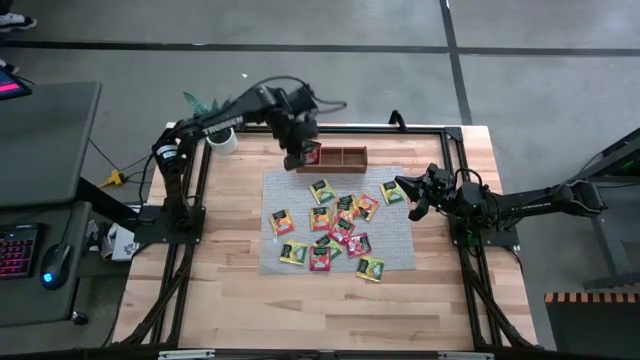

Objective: Pick & Place Tea
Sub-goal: Put the red tea bag into the left section of the wooden organizer

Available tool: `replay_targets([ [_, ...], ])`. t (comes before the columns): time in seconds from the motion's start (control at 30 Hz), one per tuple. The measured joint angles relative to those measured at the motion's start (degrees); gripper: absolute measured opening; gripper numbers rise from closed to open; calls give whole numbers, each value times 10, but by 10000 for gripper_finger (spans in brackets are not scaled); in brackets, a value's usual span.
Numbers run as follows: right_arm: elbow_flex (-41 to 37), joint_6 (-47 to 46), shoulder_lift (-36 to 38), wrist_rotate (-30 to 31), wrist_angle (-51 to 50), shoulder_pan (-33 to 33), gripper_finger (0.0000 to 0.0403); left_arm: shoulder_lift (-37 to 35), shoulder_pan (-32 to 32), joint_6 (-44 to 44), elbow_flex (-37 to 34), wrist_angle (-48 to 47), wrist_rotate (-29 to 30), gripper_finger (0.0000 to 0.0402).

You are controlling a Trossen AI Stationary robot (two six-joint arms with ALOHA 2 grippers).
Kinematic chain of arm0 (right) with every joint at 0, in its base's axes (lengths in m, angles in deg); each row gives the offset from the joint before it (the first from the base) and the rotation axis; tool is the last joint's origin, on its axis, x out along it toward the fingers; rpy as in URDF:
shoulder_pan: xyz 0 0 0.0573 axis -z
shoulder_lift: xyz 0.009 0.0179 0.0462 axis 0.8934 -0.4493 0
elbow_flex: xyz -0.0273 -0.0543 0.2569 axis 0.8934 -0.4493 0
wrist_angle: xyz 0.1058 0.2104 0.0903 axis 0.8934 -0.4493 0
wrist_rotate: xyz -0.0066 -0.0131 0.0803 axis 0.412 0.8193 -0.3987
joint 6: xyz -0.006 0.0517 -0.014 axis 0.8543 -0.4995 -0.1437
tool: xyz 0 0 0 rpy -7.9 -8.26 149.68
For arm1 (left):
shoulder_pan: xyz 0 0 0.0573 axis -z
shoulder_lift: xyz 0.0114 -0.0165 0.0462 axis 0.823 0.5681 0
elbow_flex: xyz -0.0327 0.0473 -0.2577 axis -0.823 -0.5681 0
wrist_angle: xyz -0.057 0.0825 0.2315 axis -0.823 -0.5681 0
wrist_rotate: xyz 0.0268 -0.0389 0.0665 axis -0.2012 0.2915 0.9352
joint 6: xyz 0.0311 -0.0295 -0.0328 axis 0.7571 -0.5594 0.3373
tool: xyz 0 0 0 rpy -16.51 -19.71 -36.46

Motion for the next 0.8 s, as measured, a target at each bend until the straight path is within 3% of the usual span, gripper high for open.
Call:
replay_targets([
  [0.37,0,0,0,0,0,0,1,-2,138,-81,0,66,-12,170],
  [0.8,0,0,0,0,0,0,1,29,241,-129,0,106,96,170],
])
